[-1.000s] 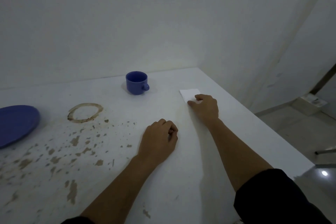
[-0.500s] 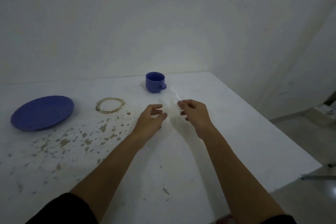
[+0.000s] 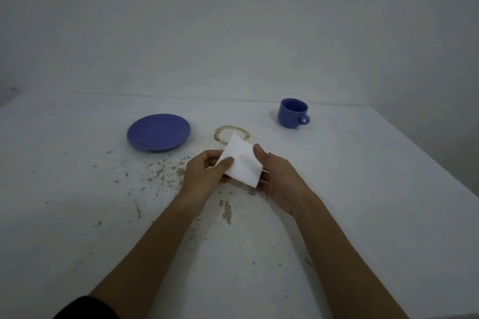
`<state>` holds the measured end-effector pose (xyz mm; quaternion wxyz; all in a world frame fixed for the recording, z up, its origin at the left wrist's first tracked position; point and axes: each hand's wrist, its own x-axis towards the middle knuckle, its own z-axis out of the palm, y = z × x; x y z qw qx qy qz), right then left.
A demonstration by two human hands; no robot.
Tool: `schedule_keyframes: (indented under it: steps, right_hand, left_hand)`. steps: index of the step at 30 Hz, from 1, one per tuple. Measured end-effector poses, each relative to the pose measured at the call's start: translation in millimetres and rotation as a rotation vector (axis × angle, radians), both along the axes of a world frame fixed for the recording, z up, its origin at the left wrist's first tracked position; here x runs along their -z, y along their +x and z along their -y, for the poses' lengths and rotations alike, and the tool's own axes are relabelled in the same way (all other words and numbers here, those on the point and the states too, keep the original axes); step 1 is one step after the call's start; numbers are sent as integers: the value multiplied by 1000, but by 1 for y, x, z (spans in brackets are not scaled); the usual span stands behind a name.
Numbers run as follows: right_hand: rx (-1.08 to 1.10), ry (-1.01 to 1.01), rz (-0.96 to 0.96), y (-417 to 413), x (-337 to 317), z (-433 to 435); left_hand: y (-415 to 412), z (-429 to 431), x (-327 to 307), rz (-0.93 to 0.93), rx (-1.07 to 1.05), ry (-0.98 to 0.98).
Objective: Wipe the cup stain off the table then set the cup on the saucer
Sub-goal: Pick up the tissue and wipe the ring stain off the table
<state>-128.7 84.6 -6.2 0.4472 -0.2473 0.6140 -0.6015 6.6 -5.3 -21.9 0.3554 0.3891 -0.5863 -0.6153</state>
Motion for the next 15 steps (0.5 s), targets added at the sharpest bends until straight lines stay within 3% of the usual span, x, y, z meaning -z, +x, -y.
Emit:
schedule_keyframes:
  steps: [3,6,9,12,15]
  right_hand:
    - [57,-17,-4,4,2,7]
    - [191,50,36,-6,-3,15]
    - [360,229,-226,-29,-9,32]
    - [508,147,-509,-44,-18,55]
    - [466,145,-857,-49,-20,81]
  left_hand:
    - [-1,1,2,20,1,-54]
    - [-1,9,9,229,-54,-369]
    - [4,19,22,488,-68,-698]
    - [3,22,31,658,-13,-813]
    - [0,21,32,730,0,-862]
